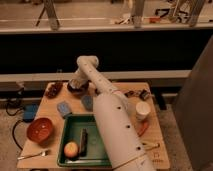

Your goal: Wipe purple bowl with towel

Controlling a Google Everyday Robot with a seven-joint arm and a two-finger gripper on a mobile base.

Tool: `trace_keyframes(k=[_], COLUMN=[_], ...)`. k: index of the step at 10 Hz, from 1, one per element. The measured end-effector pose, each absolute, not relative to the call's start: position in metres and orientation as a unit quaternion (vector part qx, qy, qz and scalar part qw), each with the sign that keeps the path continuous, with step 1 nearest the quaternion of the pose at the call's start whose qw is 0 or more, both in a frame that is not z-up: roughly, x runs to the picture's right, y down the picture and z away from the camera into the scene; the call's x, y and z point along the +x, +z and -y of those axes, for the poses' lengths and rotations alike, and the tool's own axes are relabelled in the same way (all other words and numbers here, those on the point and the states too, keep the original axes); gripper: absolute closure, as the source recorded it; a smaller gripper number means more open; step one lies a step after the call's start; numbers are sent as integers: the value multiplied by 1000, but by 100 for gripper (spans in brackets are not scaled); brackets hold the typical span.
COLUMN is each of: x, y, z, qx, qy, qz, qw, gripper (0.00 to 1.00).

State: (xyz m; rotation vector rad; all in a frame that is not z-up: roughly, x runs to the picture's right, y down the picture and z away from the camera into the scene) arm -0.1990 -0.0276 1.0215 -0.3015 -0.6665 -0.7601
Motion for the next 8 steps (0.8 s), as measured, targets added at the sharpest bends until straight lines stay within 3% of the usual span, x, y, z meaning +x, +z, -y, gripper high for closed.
trace_keyframes(k=[5,8], x=[-177,-155], y=[984,977], z=[5,14], qx=[-162,-164], qy=[-384,-393], qz=[332,305], qw=[846,852], gripper=[100,100])
